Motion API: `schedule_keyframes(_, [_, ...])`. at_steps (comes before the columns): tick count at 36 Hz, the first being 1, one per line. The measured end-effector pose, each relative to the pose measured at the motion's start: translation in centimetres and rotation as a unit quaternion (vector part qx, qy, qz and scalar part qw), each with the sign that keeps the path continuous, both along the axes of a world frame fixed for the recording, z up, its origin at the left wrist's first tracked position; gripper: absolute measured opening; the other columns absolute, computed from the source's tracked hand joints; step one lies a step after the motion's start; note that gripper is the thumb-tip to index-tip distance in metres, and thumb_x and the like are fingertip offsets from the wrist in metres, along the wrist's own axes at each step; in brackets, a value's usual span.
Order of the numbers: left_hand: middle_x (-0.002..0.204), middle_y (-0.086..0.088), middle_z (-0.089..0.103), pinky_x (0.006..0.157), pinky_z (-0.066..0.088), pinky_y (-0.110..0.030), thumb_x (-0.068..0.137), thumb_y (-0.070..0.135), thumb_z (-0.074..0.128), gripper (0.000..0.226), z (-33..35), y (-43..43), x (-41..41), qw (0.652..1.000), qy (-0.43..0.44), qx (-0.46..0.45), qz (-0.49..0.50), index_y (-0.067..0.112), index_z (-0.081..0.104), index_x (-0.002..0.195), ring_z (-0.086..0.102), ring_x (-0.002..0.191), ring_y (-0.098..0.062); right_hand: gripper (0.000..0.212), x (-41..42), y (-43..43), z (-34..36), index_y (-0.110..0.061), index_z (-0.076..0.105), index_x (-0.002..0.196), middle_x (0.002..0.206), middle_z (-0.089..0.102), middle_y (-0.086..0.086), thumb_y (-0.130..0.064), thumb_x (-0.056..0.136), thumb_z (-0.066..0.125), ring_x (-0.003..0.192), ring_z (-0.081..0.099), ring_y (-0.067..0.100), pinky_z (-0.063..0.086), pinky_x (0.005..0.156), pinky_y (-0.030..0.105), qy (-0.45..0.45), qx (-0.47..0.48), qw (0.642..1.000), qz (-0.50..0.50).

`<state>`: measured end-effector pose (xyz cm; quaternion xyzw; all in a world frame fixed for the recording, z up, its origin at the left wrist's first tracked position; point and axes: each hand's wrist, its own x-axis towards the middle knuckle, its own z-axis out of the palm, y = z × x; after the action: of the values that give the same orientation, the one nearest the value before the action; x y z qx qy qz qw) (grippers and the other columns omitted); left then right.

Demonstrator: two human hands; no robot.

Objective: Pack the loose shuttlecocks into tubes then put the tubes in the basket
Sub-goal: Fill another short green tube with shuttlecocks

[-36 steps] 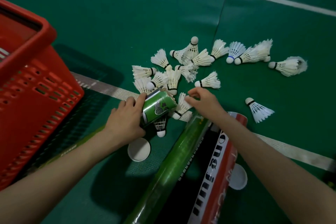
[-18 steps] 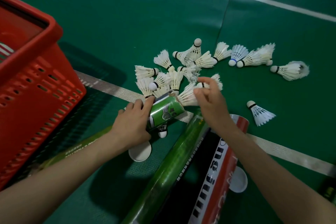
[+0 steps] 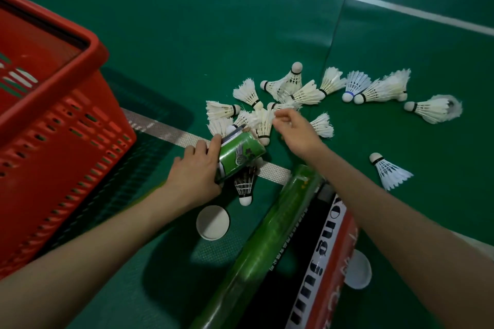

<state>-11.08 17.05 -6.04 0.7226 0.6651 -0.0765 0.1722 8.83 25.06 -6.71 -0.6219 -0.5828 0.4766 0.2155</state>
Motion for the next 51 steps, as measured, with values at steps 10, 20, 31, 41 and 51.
schedule_keyframes(10, [0.129, -0.011, 0.037, 0.089, 0.045, -0.046, 0.074, 0.036, 0.070, 0.101, -0.2, 0.5, 0.4, 1.000, 0.002, -0.024, -0.006, 0.018, 0.002, 0.146, 0.039, 0.116, -0.031, 0.075, -1.2, 4.5, -2.9, -0.018, 0.014, 0.152, 0.157, 0.022, 0.005, -0.009, 0.091, 0.058, 0.143, 0.023, 0.023, 0.021, 0.114, 0.034, -0.154, 0.022, 0.978, 0.141])
schedule_keyframes(20, [0.126, -0.009, 0.040, 0.088, 0.046, -0.045, 0.073, 0.036, 0.072, 0.102, 0.0, -0.1, -0.3, 1.000, -0.002, -0.024, -0.014, 0.020, 0.003, 0.146, 0.041, 0.115, -0.029, 0.035, 0.5, 1.3, -3.3, -0.010, 0.054, 0.121, 0.120, 0.059, 0.009, -0.019, 0.089, 0.064, 0.108, 0.056, 0.027, 0.043, 0.084, 0.033, -0.217, 0.105, 0.970, 0.039])
schedule_keyframes(31, [0.124, -0.007, 0.040, 0.085, 0.044, -0.040, 0.071, 0.033, 0.071, 0.104, 0.8, -1.3, 0.8, 0.999, -0.006, -0.008, -0.039, 0.019, 0.002, 0.148, 0.041, 0.114, -0.027, 0.004, 3.5, -4.7, 1.3, -0.023, 0.058, 0.094, 0.085, 0.058, -0.006, -0.024, 0.092, 0.061, 0.080, 0.054, 0.007, 0.044, 0.069, 0.014, 0.012, 0.149, 0.986, -0.075])
schedule_keyframes(41, [0.123, -0.005, 0.041, 0.086, 0.045, -0.040, 0.071, 0.037, 0.070, 0.104, 1.2, -1.7, 1.1, 0.999, -0.009, -0.001, -0.045, 0.020, 0.002, 0.148, 0.042, 0.113, -0.026, 0.005, 4.7, -5.4, 2.5, -0.024, 0.057, 0.098, 0.088, 0.061, -0.001, -0.020, 0.095, 0.056, 0.071, 0.055, 0.006, 0.046, 0.058, 0.010, 0.063, 0.152, 0.981, -0.099])
schedule_keyframes(51, [0.126, -0.005, 0.039, 0.088, 0.043, -0.039, 0.073, 0.039, 0.069, 0.103, 1.5, -2.4, 1.7, 0.997, -0.013, 0.006, -0.072, 0.021, 0.001, 0.148, 0.041, 0.114, -0.025, 0.028, 1.5, -7.7, 2.1, -0.017, 0.052, 0.125, 0.098, 0.062, 0.006, -0.019, 0.102, 0.037, 0.079, 0.056, 0.021, 0.050, 0.073, 0.027, 0.082, 0.085, 0.992, -0.043])
